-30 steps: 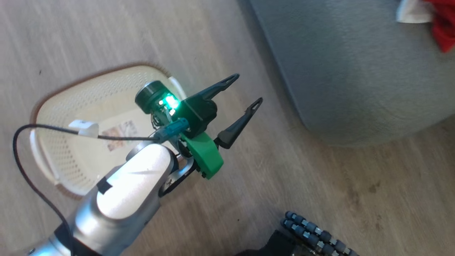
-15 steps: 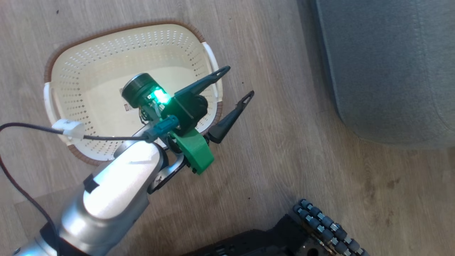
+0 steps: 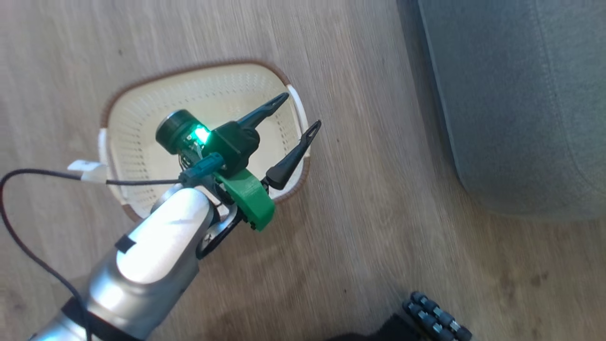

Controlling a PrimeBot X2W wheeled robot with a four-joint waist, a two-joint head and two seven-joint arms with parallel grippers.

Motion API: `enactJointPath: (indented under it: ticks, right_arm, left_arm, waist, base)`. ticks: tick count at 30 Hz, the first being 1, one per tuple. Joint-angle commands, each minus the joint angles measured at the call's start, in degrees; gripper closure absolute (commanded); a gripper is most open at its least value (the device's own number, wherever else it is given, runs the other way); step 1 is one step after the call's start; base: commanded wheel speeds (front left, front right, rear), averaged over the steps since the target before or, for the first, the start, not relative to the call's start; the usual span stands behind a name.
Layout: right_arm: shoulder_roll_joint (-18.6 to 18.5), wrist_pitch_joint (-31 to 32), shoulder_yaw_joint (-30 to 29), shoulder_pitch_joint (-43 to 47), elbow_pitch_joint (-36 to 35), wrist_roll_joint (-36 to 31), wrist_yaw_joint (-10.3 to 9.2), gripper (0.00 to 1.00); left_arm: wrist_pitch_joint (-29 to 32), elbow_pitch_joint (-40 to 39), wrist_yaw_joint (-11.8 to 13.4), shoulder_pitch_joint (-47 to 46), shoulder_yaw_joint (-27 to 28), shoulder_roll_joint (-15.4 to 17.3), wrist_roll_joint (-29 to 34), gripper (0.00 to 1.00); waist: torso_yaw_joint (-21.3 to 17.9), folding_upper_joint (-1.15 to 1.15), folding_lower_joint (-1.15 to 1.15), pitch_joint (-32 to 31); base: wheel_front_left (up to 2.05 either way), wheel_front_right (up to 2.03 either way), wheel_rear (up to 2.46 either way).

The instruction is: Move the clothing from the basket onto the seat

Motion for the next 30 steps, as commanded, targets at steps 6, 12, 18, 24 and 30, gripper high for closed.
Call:
enactJointPath:
  ticks: [6,12,18,24,30]
  right_arm:
    - [-3.9,-1.4,7.8,13.2,-6.8,9.3,-0.02,0.00]
    - [-4.0,-1.5,13.5,25.8,-18.8,19.1,-0.02,0.00]
    - [-0.6,-1.5,18.6,33.1,-29.0,23.2,-0.02,0.00]
    - [4.7,-1.5,21.9,36.1,-35.4,21.5,-0.02,0.00]
    - [10.7,-1.5,25.1,40.2,-41.2,18.5,-0.02,0.00]
  left_arm:
    - [-2.3,3.3,0.4,2.8,3.8,-1.9,-2.0,0.00]
    - [-2.5,5.5,1.0,7.2,8.5,-2.9,-2.7,0.00]
    - [-2.6,6.9,2.2,13.1,15.2,-3.4,-1.2,0.00]
    - [-2.6,7.8,3.1,17.1,21.3,-3.9,1.1,0.00]
    - [-2.6,7.8,4.2,21.1,29.3,-4.6,4.2,0.00]
  waist:
    - [4.2,0.00,0.00,-9.8]
    - [7.3,0.00,0.00,-16.9]
    - [10.4,0.00,0.00,-22.9]
    - [12.5,0.00,0.00,-26.5]
    - [13.8,0.00,0.00,-29.8]
  base:
    - [0.00,0.00,0.00]
    - [0.00,0.00,0.00]
    - [0.00,0.00,0.00]
    - [0.00,0.00,0.00]
    - [0.00,0.00,0.00]
